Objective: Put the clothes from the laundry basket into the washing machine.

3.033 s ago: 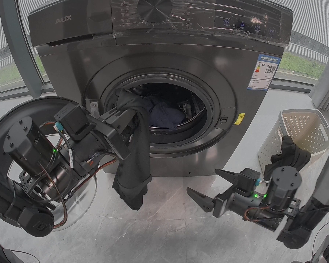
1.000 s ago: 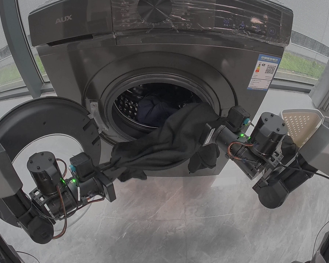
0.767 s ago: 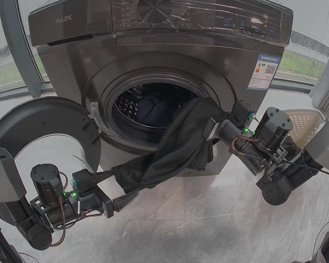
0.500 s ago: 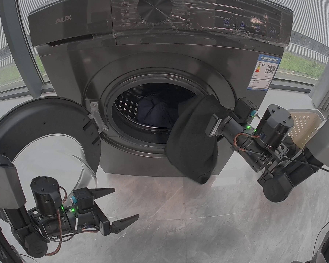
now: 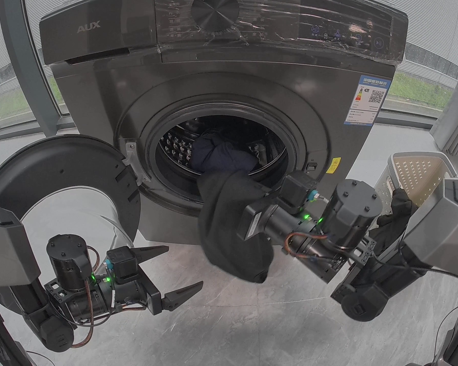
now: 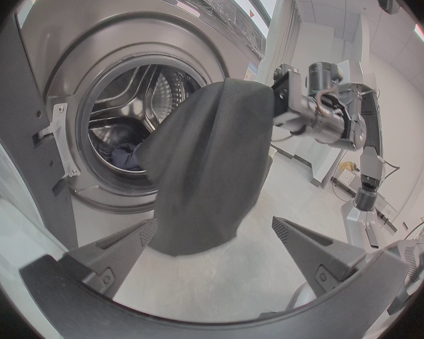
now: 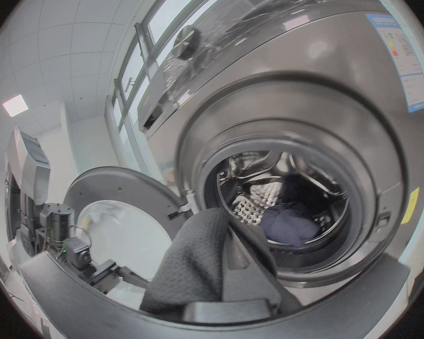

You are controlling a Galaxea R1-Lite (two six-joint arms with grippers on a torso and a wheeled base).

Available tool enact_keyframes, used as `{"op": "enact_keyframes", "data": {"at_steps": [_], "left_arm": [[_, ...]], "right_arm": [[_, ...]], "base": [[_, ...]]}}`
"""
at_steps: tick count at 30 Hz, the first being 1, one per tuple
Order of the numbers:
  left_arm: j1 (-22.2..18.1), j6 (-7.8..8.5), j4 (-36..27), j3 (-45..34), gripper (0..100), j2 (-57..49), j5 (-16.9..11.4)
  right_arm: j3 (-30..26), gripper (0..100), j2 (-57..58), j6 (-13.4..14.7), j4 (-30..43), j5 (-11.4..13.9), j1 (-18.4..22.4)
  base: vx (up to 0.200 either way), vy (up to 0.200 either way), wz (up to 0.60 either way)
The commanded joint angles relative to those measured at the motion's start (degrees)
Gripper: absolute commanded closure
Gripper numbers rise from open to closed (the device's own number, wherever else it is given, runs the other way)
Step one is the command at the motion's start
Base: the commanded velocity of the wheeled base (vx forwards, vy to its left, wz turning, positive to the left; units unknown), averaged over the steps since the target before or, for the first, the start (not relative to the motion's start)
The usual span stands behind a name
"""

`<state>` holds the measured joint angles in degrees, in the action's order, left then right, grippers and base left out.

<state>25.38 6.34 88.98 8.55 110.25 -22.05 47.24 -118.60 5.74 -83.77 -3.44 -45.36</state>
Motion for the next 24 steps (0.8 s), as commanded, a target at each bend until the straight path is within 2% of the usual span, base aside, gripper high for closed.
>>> {"op": "enact_keyframes", "data": {"at_steps": [1, 8, 14, 19, 20, 24], "left_arm": [[1.6, -1.51, 0.1, 2.2, 0, -0.2, 0.2], [2.8, -1.94, 0.1, 3.4, 0, 0.0, 0.3], [2.7, -3.53, 0.2, 6.3, 0, 2.9, 2.5], [2.1, -4.49, 0.3, 8.4, 0, 5.5, 5.1], [2.0, -4.84, 0.3, 8.9, 100, 5.4, 5.3], [1.9, -6.08, 0.3, 11.0, 100, 5.5, 6.5]], "right_arm": [[0.0, 100, -2.0, 0.1, -0.2, 0.0, -3.9], [-0.6, 100, -1.5, 0.3, -0.2, -0.1, -8.3], [-1.4, 100, 0.2, 0.7, -0.2, -0.3, -12.1], [-2.7, 100, 1.2, 2.4, -0.2, -3.0, -14.4], [-2.9, 100, 1.4, 2.4, -0.2, -3.1, -14.4], [-3.6, 100, 2.3, 2.5, -0.2, -3.3, -14.3]], "base": [[0.000, 0.000, 0.00], [0.000, 0.000, 0.00], [0.000, 0.000, 0.00], [0.000, 0.000, 0.00], [0.000, 0.000, 0.00], [0.000, 0.000, 0.00]]}}
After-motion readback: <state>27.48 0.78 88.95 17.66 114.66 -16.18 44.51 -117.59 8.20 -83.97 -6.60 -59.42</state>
